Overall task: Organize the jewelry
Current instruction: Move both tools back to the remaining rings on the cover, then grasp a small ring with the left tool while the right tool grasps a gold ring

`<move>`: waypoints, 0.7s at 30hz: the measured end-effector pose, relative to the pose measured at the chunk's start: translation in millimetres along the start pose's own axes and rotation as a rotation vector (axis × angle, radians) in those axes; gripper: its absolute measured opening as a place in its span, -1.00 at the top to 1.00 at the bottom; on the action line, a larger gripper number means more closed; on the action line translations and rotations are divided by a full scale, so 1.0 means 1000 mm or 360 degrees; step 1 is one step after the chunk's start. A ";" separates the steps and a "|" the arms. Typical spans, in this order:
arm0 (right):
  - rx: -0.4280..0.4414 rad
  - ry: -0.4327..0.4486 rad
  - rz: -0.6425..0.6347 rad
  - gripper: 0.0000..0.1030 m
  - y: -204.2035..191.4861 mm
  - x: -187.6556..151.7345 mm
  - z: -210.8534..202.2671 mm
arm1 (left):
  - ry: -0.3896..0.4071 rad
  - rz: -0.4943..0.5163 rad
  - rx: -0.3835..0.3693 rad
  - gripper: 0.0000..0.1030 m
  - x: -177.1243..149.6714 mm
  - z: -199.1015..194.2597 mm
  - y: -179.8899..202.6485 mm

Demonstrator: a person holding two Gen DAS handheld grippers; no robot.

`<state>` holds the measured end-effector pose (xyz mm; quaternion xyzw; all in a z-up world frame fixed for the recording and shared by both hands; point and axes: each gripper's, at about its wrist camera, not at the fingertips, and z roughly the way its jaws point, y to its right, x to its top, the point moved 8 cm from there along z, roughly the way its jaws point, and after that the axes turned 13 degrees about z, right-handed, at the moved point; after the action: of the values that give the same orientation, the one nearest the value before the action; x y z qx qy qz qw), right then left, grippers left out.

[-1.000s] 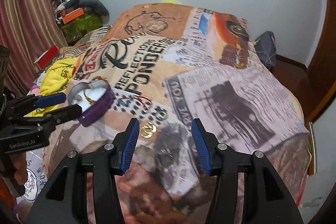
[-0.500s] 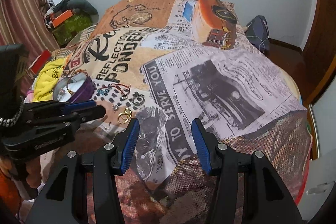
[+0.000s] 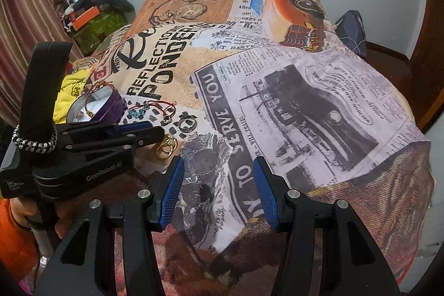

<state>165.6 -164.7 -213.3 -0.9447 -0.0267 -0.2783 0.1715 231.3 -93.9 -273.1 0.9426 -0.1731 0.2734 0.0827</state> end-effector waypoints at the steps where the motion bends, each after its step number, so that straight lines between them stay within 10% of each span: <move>1: 0.0010 -0.0005 -0.0002 0.07 -0.002 0.000 0.001 | 0.0000 -0.0003 -0.0006 0.84 0.000 0.000 -0.001; 21: 0.0110 -0.0125 -0.0140 0.29 -0.057 -0.013 0.047 | 0.0292 -0.0029 0.0065 0.84 0.000 -0.089 -0.025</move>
<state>170.7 -94.7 -240.1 -0.9463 -0.0844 -0.2472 0.1906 196.7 -48.6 -200.0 0.9167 -0.1505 0.3612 0.0814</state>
